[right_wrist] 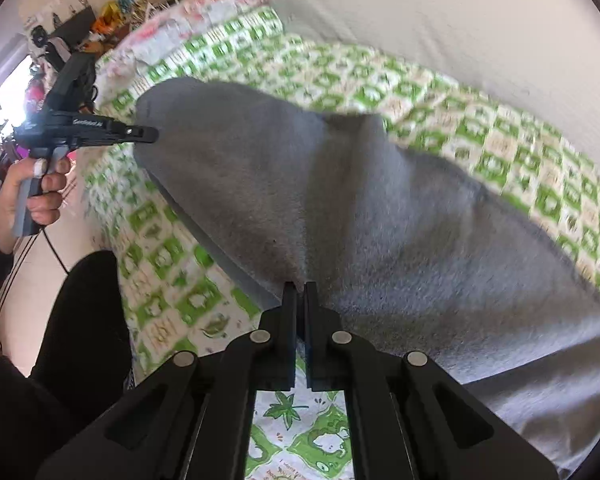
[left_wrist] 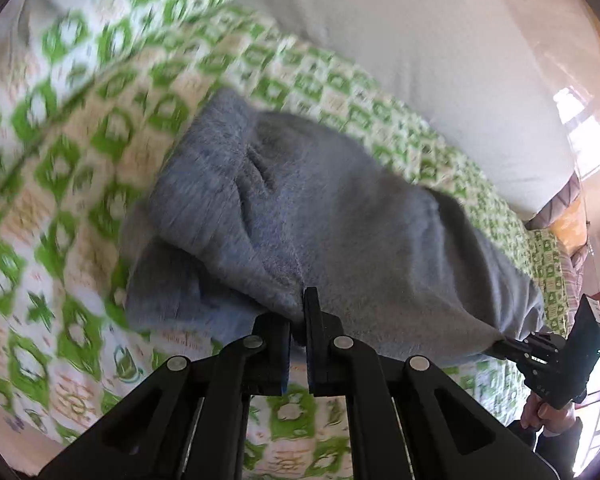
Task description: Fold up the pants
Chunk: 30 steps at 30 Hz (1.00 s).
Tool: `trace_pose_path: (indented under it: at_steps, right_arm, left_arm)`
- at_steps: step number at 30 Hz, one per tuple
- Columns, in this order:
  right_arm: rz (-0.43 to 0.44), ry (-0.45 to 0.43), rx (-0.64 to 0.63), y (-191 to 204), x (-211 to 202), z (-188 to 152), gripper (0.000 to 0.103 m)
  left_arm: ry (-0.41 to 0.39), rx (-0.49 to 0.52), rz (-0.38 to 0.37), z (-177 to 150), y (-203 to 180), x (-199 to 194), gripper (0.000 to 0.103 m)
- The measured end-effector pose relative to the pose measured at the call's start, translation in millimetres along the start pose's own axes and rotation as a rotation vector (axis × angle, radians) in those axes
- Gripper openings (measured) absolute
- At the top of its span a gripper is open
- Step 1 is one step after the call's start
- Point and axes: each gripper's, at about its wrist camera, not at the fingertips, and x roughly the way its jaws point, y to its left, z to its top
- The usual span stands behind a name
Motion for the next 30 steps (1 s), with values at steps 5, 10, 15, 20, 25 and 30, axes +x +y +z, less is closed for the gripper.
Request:
trace_pose_path:
  at_steps: [5, 10, 15, 20, 25, 30]
  right_arm:
    - [-0.025, 0.027, 0.026, -2.2, 15.3, -5.9, 0.012]
    - [-0.005, -0.009, 0.056, -2.9, 2.4, -9.1, 0.031]
    - [0.052, -0.077, 0.090, 1.7, -9.5, 4.9, 0.033]
    - [0.114, -0.111, 0.080, 18.8, 0.1, 46.6, 0.040]
    - [0.213, -0.126, 0.052, 45.5, 29.4, 115.1, 0.050]
    - [0.274, -0.079, -0.016, 76.0, 83.1, 195.3, 0.059]
  left_arm:
    - [-0.019, -0.036, 0.026, -13.9, 7.9, -9.0, 0.015]
    - [-0.058, -0.067, 0.056, -20.5, 17.2, -32.1, 0.033]
    - [-0.080, -0.161, 0.051, -19.8, 31.9, -40.6, 0.060]
    - [-0.060, -0.274, 0.032, -19.7, 45.9, -31.5, 0.067]
    - [-0.066, -0.402, 0.016, -26.8, 56.3, -22.7, 0.067]
    - [-0.120, -0.539, -0.016, -44.7, 65.9, -25.5, 0.069]
